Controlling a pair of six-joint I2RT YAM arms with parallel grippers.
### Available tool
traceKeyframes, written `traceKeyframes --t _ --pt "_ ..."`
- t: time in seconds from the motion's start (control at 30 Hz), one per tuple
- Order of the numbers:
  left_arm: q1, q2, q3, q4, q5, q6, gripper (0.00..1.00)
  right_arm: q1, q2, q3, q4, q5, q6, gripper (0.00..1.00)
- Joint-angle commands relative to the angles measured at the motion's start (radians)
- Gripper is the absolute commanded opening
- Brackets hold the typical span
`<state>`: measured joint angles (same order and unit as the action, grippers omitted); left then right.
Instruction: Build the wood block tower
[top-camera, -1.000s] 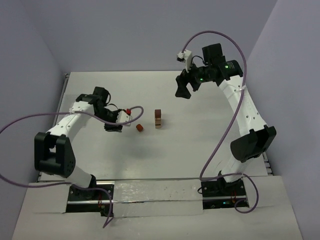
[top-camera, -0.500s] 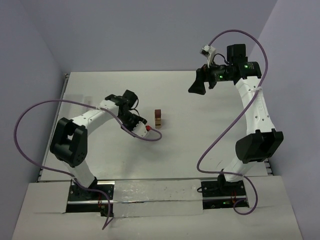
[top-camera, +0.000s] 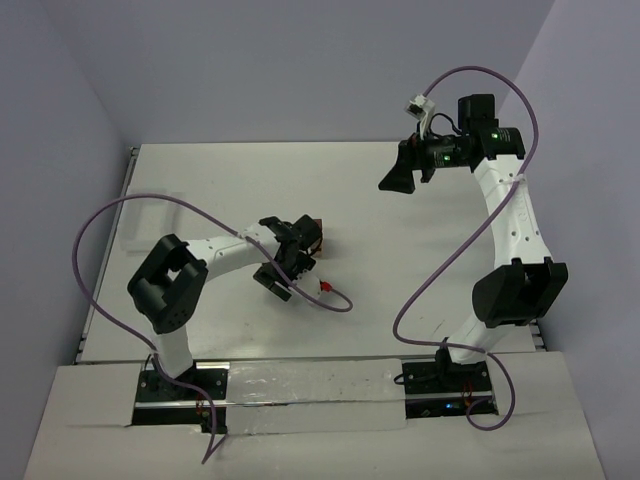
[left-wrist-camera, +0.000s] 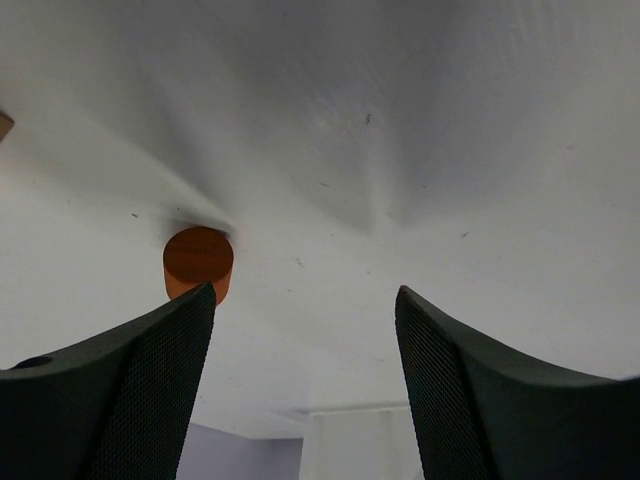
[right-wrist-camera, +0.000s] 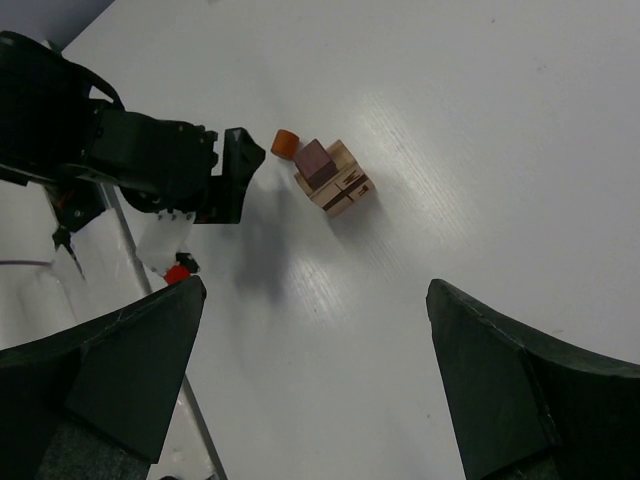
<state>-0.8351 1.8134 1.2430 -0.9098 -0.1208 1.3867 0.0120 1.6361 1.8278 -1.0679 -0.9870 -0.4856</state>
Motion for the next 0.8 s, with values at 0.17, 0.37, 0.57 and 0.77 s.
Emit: traceKeyframes --t 0.17,0.37,0.57,0.77 --pt "-0.058 0.054 0.071 0.034 -0.183 -0.102 0.86 -0.004 -0.071 -0.030 -0.025 -0.056 -0.044 1.00" --pt "-0.065 0.089 0.105 0.047 -0.204 -0.109 0.84 -0.004 -0.069 -0.035 -0.033 -0.058 -0.057 1.00" --pt "-0.065 0.117 0.107 0.060 -0.211 -0.103 0.78 -0.005 -0.062 -0.031 -0.044 -0.061 -0.067 1.00" --pt "-0.065 0.142 0.104 0.075 -0.223 -0.101 0.74 -0.004 -0.062 -0.028 -0.061 -0.061 -0.079 1.00"
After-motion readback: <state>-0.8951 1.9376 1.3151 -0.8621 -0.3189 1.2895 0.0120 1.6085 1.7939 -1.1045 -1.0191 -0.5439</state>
